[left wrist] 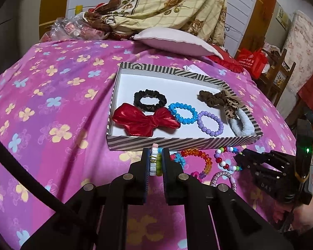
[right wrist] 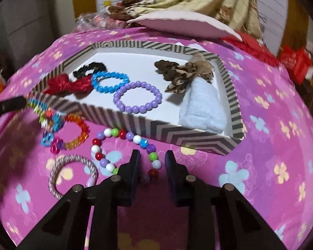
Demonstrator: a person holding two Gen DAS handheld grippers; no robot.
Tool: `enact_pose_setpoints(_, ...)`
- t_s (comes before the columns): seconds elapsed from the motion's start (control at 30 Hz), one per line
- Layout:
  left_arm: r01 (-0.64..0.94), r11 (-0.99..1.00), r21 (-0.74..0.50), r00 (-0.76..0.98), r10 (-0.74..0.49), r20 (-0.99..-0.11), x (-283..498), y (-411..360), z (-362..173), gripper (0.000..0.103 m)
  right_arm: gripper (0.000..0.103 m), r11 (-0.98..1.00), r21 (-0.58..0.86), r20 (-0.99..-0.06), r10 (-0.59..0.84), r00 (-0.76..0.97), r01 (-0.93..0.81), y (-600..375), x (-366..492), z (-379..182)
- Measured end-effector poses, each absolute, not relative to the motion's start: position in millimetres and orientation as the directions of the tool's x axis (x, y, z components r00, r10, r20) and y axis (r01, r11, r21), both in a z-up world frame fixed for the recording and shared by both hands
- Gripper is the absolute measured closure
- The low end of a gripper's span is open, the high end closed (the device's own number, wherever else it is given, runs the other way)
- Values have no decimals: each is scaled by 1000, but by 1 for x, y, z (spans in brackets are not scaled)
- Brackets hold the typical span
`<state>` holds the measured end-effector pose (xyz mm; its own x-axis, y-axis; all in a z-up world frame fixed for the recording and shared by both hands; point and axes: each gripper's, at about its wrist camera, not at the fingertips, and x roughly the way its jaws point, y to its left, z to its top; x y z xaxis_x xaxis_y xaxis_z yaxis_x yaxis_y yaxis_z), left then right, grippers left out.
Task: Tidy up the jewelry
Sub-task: 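Grasp the green-and-white bead bracelet with the left gripper while the right grasps the multicolour round-bead bracelet, then lift both bracelets and hold them above the bedspread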
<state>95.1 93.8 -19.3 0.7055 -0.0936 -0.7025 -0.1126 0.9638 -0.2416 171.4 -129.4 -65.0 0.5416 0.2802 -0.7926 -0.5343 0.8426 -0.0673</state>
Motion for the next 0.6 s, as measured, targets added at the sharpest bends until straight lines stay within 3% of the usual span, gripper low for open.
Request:
enact_pose_setpoints(0.13, -113, 967, -228, 695, -87, -713, 97, 92, -21, 103, 94, 830, -71, -800, 284, 529, -553, -130, 165, -63)
enact_pose_setpoints(0.33, -118, 966, -229, 694, -85, -715, 97, 93, -22, 103, 94, 830, 10, -804, 338, 489, -557, -143, 150, -55)
enact_pose_setpoints(0.6, -107, 964, -242, 718, -93, -690, 94, 94, -17, 103, 94, 798, 232, -602, 567, 562, -556, -185, 123, 0)
